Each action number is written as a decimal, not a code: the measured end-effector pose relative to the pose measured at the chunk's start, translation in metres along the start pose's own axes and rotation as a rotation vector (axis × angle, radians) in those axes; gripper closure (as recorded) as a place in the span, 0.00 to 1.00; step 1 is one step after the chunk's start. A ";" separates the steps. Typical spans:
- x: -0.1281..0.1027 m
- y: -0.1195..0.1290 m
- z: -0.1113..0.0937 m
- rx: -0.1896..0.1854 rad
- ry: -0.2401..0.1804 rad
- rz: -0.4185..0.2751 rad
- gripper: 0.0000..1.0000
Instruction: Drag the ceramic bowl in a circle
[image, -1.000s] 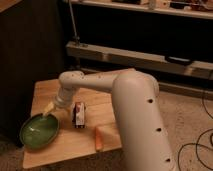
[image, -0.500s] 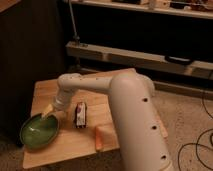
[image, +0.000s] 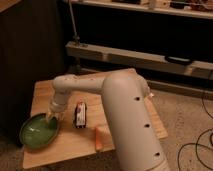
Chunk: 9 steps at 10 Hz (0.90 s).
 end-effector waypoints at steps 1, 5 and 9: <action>0.000 0.001 0.003 0.009 0.005 -0.001 0.46; 0.002 -0.002 0.009 0.056 0.017 -0.003 0.46; 0.001 -0.002 0.012 0.084 0.023 -0.004 0.56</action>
